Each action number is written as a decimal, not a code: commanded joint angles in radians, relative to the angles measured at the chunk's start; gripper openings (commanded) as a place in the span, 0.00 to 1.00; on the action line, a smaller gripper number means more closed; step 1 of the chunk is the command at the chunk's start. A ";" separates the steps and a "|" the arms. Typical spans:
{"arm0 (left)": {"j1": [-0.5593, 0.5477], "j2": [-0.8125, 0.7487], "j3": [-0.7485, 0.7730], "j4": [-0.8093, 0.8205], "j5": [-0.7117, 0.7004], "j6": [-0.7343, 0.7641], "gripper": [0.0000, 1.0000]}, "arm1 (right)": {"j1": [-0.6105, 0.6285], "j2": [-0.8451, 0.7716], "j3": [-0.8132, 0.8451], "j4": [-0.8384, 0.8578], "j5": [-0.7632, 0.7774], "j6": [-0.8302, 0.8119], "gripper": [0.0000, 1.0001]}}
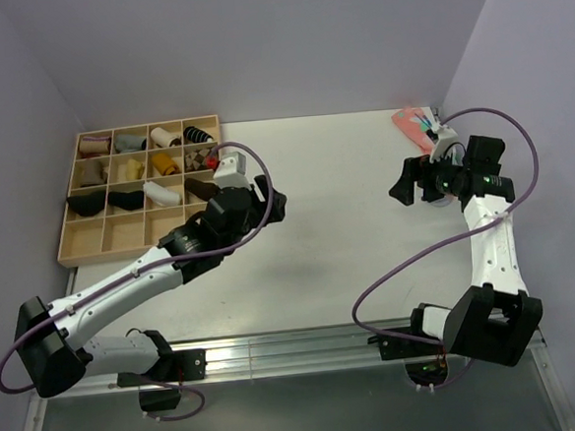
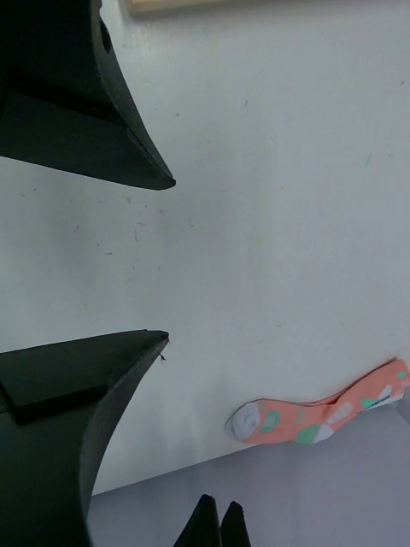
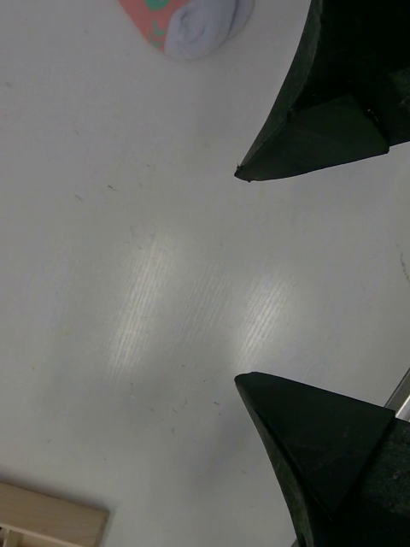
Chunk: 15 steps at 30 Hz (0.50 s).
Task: Roll the socks
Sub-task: Reset both arms
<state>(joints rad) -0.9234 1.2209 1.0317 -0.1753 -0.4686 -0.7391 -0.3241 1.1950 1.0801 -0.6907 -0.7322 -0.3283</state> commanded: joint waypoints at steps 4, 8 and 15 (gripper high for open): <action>-0.055 0.058 0.050 0.063 -0.015 0.035 0.72 | -0.032 -0.066 -0.020 0.086 -0.055 0.017 1.00; -0.065 0.077 0.070 0.059 -0.010 0.040 0.72 | -0.041 -0.067 -0.008 0.066 -0.073 0.003 1.00; -0.066 0.071 0.088 0.053 -0.021 0.056 0.72 | -0.044 -0.063 0.004 0.049 -0.084 -0.012 1.00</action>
<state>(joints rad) -0.9844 1.3048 1.0649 -0.1524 -0.4694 -0.7155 -0.3607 1.1538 1.0664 -0.6571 -0.7906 -0.3279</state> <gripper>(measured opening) 0.721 0.999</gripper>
